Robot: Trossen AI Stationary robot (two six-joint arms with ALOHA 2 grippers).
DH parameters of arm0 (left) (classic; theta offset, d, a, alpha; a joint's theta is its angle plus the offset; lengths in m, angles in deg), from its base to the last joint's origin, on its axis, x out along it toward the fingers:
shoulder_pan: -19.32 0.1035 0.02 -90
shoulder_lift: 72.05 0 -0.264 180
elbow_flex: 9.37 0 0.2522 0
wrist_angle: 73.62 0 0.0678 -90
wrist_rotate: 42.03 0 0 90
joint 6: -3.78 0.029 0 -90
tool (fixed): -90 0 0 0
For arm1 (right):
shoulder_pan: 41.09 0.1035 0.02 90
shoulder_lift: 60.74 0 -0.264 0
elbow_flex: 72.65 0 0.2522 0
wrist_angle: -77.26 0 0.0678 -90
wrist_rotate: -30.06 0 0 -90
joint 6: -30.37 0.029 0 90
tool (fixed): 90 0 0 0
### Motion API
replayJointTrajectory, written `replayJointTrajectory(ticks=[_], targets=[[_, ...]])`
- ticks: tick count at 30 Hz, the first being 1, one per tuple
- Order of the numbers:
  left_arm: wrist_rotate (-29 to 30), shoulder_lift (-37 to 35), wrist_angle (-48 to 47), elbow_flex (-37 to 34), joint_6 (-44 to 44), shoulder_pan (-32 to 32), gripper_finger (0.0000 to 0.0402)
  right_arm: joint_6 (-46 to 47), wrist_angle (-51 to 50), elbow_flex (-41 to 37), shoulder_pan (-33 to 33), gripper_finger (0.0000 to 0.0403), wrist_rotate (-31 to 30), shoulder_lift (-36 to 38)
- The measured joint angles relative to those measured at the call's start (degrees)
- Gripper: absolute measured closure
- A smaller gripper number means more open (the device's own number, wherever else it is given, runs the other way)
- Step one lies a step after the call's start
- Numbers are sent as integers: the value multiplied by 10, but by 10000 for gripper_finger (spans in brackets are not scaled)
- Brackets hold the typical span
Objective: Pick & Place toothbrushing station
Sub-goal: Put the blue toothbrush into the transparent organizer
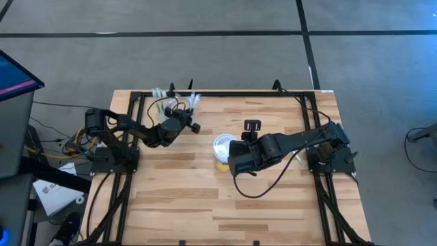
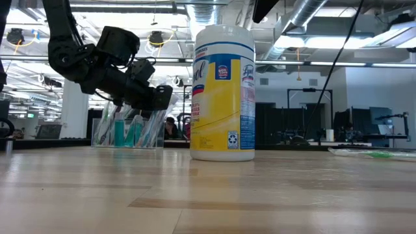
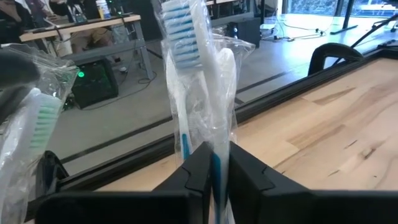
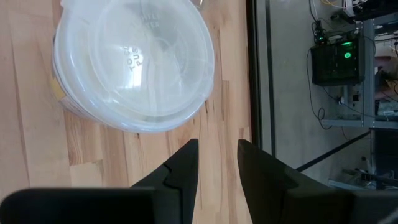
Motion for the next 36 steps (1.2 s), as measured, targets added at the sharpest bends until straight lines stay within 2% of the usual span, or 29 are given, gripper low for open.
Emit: replayJointTrajectory(ticks=[28,36], targets=[[-13,-18,4,-1,0,0,263,-2,10,0,-3,301,0,0],[-22,-40,7,-1,0,-1,253,-2,10,0,-3,301,0,0]])
